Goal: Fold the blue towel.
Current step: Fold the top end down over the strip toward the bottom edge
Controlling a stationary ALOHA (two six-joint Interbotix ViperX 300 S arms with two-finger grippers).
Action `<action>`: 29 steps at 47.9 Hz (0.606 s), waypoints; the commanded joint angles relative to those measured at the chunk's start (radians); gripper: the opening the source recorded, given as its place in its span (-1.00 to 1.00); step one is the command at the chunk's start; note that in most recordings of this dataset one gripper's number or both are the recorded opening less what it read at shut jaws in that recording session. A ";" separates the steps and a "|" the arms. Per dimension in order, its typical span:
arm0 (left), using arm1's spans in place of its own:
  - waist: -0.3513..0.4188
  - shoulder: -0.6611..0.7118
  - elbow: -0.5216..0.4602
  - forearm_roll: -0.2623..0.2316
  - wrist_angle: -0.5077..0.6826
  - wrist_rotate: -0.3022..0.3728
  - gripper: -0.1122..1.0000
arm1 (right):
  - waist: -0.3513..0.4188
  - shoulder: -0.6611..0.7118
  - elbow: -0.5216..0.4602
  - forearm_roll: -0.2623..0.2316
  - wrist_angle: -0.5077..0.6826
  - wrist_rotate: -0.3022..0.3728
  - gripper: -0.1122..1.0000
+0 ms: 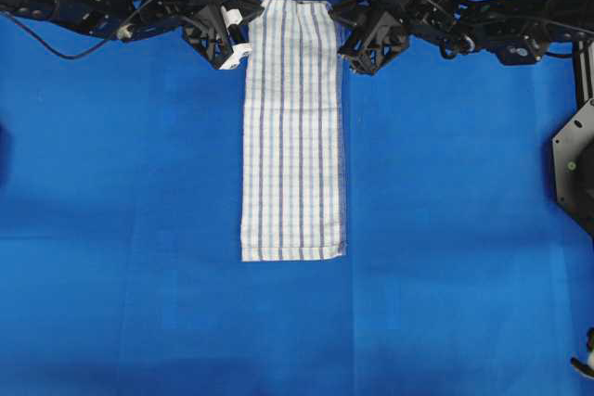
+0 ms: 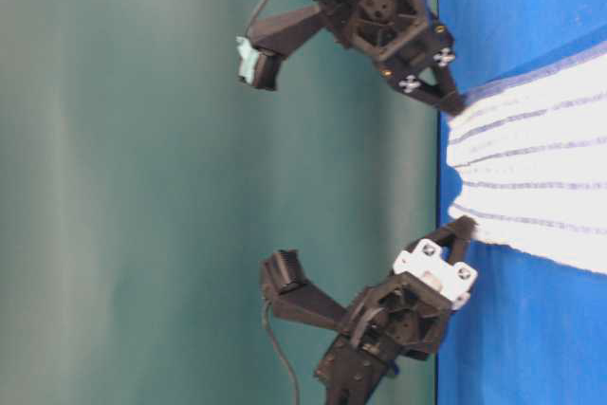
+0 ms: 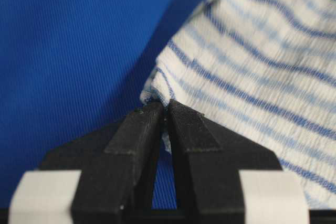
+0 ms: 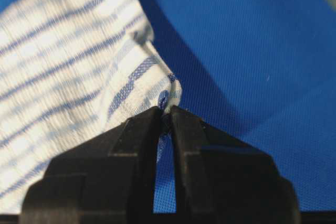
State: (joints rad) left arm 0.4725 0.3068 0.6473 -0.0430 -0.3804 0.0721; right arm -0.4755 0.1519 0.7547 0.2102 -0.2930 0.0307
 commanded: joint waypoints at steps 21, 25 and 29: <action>-0.003 -0.055 0.003 0.003 -0.003 0.014 -0.72 | -0.002 -0.048 0.009 0.000 -0.005 0.000 -0.63; -0.008 -0.067 0.014 0.003 -0.003 0.009 -0.72 | 0.003 -0.055 0.017 0.002 -0.003 0.005 -0.63; -0.018 -0.097 0.037 0.003 -0.003 0.009 -0.72 | 0.012 -0.077 0.035 0.003 -0.005 0.006 -0.63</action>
State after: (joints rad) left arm 0.4679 0.2715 0.6750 -0.0414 -0.3789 0.0828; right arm -0.4725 0.1227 0.7854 0.2102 -0.2930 0.0353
